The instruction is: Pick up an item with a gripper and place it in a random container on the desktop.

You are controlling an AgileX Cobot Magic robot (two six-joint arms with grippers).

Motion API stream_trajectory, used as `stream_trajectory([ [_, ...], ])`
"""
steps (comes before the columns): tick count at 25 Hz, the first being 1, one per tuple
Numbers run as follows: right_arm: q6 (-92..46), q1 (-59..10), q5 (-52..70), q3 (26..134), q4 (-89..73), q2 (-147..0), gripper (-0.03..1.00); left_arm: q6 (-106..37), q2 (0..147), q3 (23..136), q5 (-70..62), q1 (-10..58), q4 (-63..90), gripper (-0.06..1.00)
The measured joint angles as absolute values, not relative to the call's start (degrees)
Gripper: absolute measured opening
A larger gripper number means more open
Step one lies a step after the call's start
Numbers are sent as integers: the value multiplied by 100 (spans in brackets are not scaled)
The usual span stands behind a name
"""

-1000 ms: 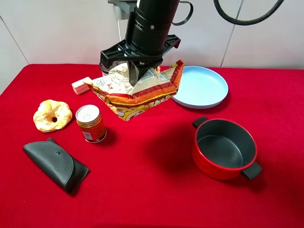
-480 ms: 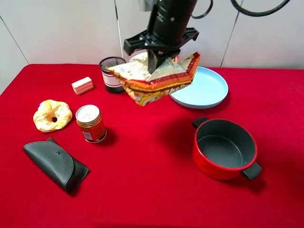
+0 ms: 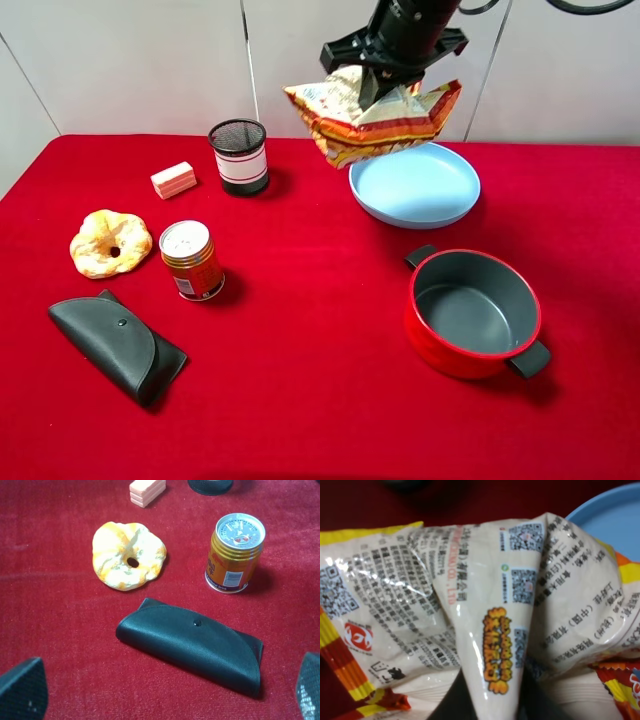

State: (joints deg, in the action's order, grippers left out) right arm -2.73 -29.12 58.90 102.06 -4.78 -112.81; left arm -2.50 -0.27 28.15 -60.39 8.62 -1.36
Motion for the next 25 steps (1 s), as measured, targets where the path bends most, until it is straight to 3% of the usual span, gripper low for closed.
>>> stream_trajectory([
  [25,-273,-2018,4795,10206,118,-12146,4,-250,-27,2815,-6039,862,-136,100],
])
